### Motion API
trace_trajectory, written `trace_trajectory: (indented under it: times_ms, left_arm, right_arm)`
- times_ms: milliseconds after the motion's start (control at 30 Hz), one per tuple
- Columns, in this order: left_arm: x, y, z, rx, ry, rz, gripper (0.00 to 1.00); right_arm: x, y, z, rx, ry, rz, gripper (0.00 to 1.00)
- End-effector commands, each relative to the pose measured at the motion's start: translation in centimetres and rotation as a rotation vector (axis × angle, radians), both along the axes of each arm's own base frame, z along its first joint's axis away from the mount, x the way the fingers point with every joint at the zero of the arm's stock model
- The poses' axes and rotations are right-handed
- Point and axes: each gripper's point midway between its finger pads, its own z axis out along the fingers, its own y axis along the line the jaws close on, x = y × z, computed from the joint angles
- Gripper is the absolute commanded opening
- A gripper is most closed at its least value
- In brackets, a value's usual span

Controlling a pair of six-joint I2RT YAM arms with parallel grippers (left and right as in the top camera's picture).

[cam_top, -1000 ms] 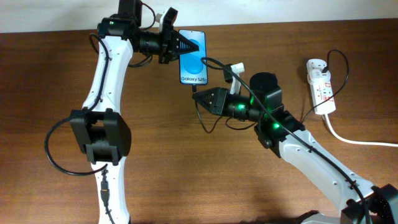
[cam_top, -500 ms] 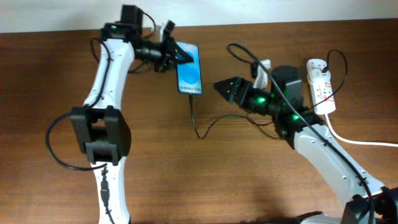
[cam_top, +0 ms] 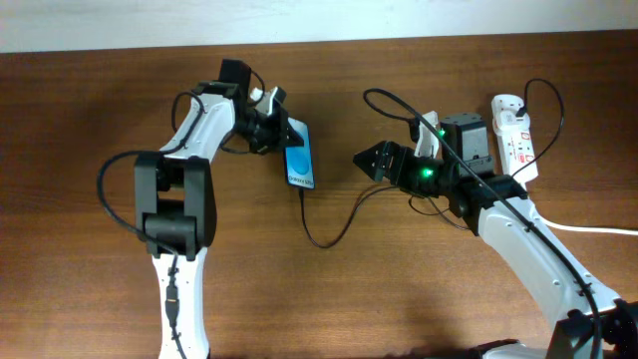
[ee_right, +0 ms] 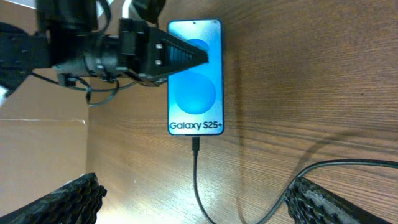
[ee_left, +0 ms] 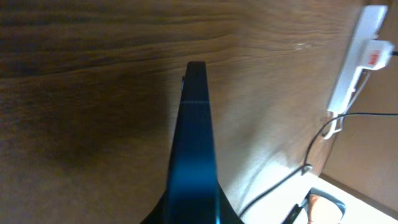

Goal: Plug charger to phone and switch on socket
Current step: 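Lower the plugged phone onto the table with the left gripper, then open the left gripper off the phone and move right gripper away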

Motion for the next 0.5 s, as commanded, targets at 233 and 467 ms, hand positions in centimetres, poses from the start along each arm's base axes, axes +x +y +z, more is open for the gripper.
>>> trace_trajectory:
  times_ms: [233, 467]
  left_arm:
    - [-0.2, 1.6, -3.1, 0.111, 0.021, 0.012, 0.38]
    - [-0.3, 4.7, -5.1, 0.320, 0.029, 0.038, 0.79]
  right_arm:
    - [0.7, -0.6, 0.3, -0.033, -0.027, -0.022, 0.98]
    - [0.7, -0.8, 0.1, -0.046, -0.026, -0.026, 0.98]
